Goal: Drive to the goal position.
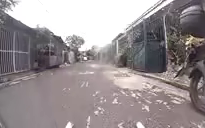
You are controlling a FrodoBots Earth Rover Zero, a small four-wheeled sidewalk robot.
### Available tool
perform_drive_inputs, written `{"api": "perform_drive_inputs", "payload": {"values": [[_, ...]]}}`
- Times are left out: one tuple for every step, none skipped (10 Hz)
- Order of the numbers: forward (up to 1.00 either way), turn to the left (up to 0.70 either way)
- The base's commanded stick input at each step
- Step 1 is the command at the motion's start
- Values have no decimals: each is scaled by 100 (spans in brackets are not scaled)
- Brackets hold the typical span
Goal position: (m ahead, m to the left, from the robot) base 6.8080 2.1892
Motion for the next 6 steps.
{"api": "perform_drive_inputs", "payload": {"values": [[68,0],[68,0],[69,0],[68,0],[69,0],[69,0]]}}
